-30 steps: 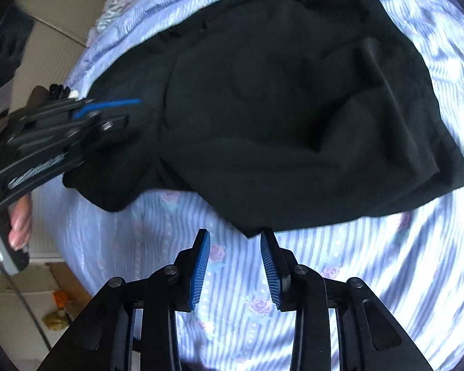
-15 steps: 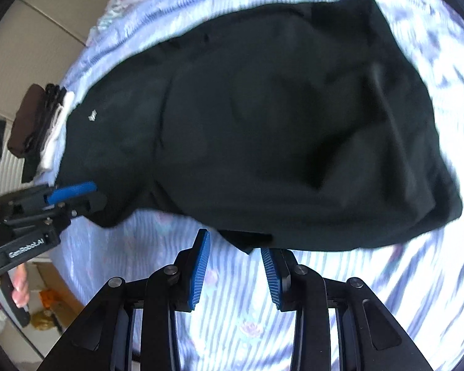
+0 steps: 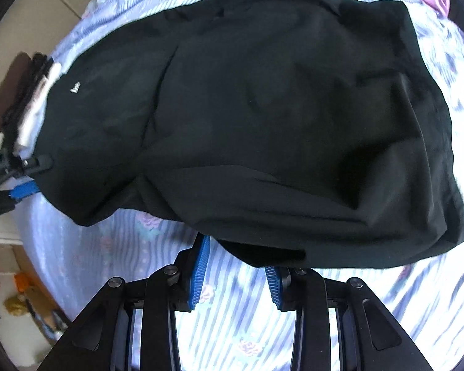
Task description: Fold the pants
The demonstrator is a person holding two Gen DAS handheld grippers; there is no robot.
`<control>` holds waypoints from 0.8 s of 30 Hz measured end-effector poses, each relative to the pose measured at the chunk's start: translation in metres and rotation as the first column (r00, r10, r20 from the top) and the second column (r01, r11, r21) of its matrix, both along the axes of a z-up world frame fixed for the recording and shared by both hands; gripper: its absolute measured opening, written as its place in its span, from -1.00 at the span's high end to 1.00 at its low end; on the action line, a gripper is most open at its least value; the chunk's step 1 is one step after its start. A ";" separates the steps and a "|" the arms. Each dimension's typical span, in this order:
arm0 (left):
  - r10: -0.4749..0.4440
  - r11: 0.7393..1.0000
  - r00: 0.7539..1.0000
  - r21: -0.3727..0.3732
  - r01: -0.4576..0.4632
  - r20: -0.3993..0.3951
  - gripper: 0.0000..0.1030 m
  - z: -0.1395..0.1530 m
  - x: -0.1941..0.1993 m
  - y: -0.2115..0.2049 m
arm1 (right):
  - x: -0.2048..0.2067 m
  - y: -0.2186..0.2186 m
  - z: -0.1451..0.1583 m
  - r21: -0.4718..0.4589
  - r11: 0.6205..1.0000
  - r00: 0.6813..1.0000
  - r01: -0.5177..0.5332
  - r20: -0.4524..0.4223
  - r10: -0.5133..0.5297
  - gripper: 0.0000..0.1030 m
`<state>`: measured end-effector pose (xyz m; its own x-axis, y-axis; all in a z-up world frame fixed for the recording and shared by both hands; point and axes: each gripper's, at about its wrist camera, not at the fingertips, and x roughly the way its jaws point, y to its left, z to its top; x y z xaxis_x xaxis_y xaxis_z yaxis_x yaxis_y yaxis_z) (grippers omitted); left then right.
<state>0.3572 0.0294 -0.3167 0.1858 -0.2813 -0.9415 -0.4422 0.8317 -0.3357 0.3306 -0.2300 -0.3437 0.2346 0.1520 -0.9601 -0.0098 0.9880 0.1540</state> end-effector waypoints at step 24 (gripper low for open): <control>-0.040 0.983 0.999 0.178 0.038 0.005 0.61 0.001 0.028 0.001 | -0.024 -0.001 0.006 -0.126 0.991 0.990 0.047 -0.127 -0.063 0.97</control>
<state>0.3853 0.0305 -0.3160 0.1861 -0.1168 -0.9756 -0.4062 0.8949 -0.1846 0.3062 -0.2315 -0.3379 0.1111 0.0219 -0.9936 0.0575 0.9979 0.0284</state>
